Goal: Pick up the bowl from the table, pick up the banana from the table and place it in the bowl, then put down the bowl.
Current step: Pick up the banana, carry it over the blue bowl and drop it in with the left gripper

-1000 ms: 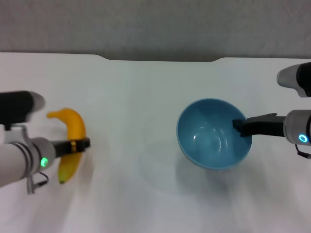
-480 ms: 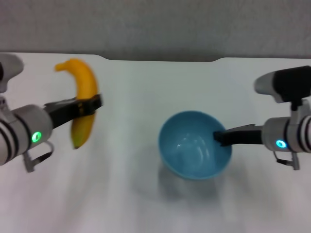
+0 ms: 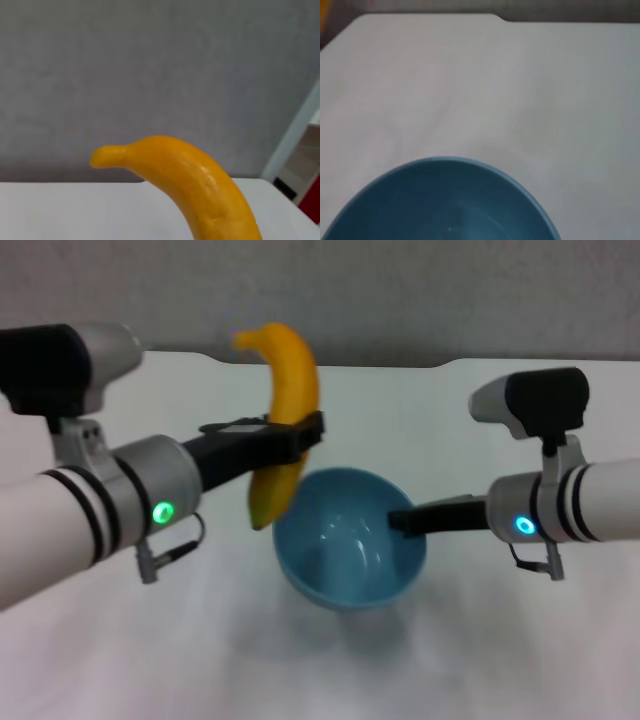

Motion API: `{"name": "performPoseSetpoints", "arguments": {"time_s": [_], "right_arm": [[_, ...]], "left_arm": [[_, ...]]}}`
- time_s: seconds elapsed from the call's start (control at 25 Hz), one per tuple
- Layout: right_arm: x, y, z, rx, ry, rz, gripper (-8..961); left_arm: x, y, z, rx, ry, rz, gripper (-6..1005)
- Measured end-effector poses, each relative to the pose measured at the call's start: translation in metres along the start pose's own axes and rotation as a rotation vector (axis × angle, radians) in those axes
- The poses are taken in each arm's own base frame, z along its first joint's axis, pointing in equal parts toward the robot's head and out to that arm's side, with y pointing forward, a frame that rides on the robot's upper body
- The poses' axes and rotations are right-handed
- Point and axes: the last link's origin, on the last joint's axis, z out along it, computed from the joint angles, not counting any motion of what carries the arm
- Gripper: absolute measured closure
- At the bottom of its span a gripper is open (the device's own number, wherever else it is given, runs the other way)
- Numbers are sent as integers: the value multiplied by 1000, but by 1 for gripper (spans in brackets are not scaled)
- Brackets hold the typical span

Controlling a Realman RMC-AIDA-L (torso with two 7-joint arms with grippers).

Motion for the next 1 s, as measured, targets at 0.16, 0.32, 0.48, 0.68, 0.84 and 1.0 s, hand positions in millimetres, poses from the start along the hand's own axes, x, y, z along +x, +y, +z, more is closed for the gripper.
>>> {"name": "performPoseSetpoints", "arguments": {"time_s": [0.16,0.32,0.48,0.68,0.84,1.0], "right_arm": [[-10,8,3,-21,-9,-2,917],[-15,13,5,-38,-13,3,917],[-17,17,6,-47,-10,-5,917],[-19,20,6,-58,-11,-5,917],[-18,23,7,-64,-4,-12,916],[-17,22,7,-63,0,-9,916]], "left_arm": [[-8,10,8,-36,-23,28,442],[-14,13,14,-43,-25,29,435],[-18,10,18,-36,-32,19,428],[-23,4,24,-27,-40,-10,420],[-26,2,26,-22,-53,4,413],[-30,-1,30,-15,-70,30,406]]}}
